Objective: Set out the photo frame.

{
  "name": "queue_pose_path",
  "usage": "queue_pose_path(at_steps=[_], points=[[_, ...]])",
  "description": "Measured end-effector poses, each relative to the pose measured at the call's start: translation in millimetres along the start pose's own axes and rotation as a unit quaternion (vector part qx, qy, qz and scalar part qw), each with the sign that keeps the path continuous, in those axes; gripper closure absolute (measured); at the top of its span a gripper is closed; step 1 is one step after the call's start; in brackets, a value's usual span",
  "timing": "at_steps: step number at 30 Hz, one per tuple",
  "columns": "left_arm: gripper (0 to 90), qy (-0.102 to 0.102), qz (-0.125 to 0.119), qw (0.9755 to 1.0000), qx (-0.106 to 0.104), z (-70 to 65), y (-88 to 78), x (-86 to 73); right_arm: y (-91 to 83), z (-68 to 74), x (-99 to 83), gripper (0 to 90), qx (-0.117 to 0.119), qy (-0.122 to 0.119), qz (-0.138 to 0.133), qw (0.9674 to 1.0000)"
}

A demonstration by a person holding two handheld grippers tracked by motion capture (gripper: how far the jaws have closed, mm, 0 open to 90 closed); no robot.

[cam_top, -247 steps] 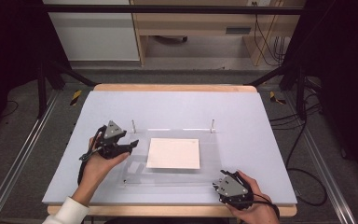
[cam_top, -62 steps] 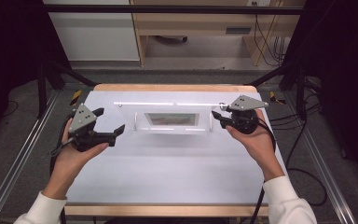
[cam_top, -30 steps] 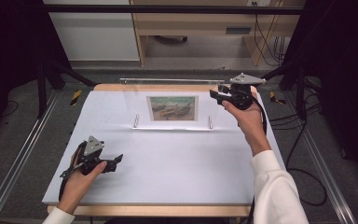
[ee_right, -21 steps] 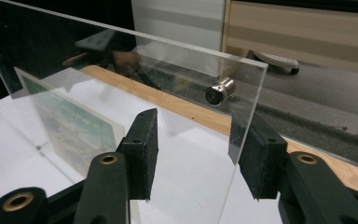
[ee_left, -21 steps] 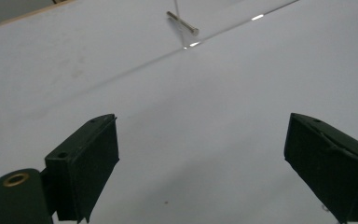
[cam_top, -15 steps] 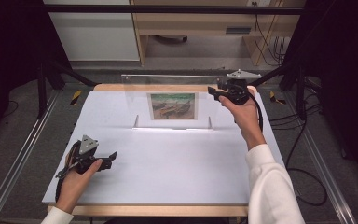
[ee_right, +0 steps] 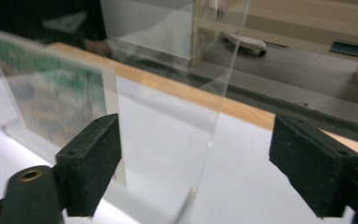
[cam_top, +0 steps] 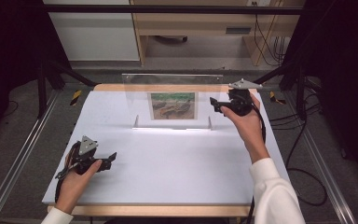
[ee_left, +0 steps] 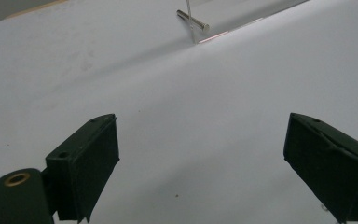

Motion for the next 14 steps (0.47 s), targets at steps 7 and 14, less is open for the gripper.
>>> queue_pose_path(at_steps=[7,14], points=[[9.0,0.001,0.005,1.0,0.003,-1.0,2.4,-2.0,-25.6,15.7,-52.2,12.4,-0.017,-0.002,0.029,0.9994],[7.5,-0.006,0.007,1.0,-0.003,1.2,4.2,-4.4,-45.3,32.5,-123.0,9.5,-0.011,0.003,0.065,0.9978]])
Point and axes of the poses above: each handheld gripper's, and its own axes: y roughly forward along the jaws, x roughly out of its top, z roughly to its left, the point moved 1 cm from there along y, roughly forward along the jaws, and after that the axes turned 1 degree about -z, right-handed, at the moved point
